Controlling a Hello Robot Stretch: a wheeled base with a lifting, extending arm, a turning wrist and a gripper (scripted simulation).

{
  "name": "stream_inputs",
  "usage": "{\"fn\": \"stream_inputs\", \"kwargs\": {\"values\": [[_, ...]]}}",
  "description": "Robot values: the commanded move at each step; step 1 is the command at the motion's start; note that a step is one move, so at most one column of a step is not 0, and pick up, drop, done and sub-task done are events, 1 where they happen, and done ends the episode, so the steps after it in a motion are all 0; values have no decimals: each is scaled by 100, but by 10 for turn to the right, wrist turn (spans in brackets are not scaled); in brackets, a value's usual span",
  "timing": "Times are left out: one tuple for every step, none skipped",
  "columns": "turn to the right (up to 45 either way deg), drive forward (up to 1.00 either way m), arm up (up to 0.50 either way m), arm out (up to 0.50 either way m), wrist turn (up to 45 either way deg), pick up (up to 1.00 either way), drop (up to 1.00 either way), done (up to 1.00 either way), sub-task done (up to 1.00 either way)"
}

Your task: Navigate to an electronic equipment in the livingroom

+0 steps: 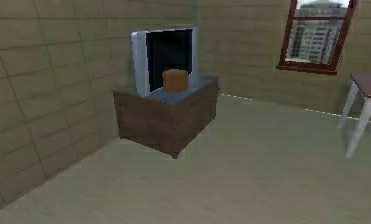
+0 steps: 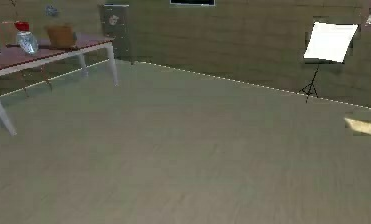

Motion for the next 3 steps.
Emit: {"fn": "stream_inputs", "kwargs": {"values": [[-450,0,0,0,0,0,0,0,0],[-450,0,0,0,0,0,0,0,0],[-210,0,0,0,0,0,0,0,0]]}}
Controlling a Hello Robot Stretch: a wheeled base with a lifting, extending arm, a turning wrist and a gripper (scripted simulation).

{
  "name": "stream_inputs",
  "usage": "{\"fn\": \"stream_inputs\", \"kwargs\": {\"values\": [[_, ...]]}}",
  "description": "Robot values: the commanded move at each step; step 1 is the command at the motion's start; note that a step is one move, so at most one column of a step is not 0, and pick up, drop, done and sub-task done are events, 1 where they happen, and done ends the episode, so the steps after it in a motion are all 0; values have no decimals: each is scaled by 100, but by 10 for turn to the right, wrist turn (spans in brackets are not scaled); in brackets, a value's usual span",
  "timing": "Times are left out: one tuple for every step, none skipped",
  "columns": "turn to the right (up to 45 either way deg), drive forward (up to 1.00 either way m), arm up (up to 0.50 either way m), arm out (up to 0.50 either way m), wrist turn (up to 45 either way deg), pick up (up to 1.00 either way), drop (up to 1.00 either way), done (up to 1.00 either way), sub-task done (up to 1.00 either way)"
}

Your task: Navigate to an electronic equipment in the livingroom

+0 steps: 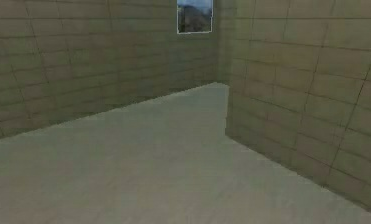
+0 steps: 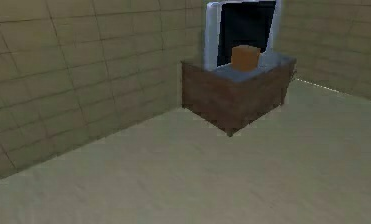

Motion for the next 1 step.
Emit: {"fn": "stream_inputs", "kwargs": {"values": [[0,100,0,0,0,0,0,0,0]]}}
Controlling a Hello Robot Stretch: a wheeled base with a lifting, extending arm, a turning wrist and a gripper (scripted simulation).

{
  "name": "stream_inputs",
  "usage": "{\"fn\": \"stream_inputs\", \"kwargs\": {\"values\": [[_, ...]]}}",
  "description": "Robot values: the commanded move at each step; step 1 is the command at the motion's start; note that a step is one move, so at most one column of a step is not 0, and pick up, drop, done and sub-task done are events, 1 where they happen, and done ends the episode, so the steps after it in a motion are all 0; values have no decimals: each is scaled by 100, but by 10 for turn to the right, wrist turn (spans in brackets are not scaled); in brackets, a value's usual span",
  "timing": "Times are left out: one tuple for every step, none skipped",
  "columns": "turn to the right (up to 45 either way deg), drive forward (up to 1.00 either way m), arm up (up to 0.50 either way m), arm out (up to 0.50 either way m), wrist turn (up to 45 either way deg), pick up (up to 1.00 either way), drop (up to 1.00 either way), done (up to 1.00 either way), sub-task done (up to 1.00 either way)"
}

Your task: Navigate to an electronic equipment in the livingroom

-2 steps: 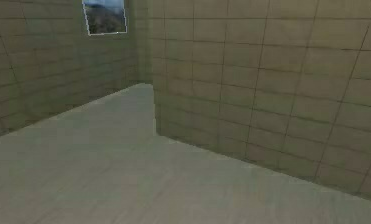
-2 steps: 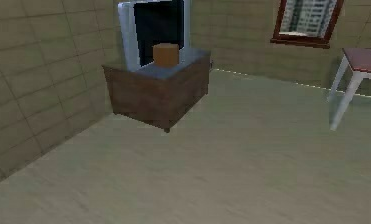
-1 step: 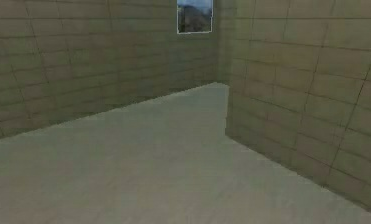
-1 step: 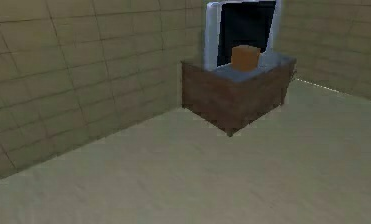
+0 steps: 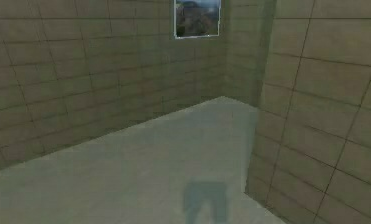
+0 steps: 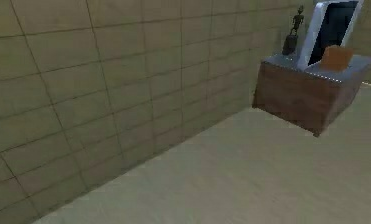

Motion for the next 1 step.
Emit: {"fn": "stream_inputs", "kwargs": {"values": [[-30,0,0,0,0,0,0,0,0]]}}
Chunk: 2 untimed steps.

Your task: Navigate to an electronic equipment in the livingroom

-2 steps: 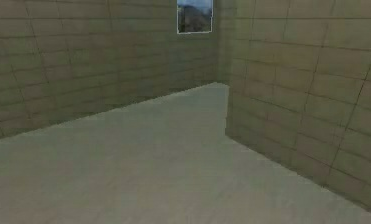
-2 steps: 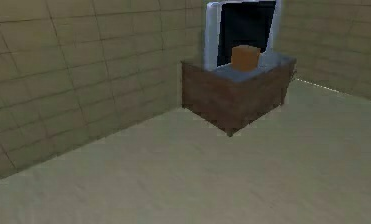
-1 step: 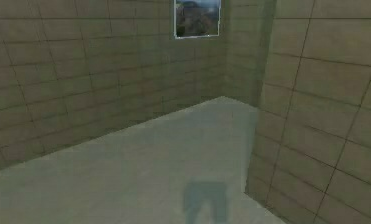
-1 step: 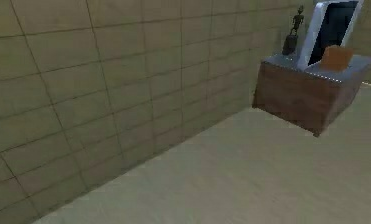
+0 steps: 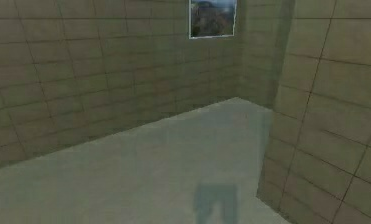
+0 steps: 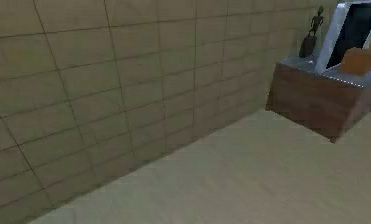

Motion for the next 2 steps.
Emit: {"fn": "stream_inputs", "kwargs": {"values": [[0,100,0,0,0,0,0,0,0],[0,20,0,0,0,0,0,0,0]]}}
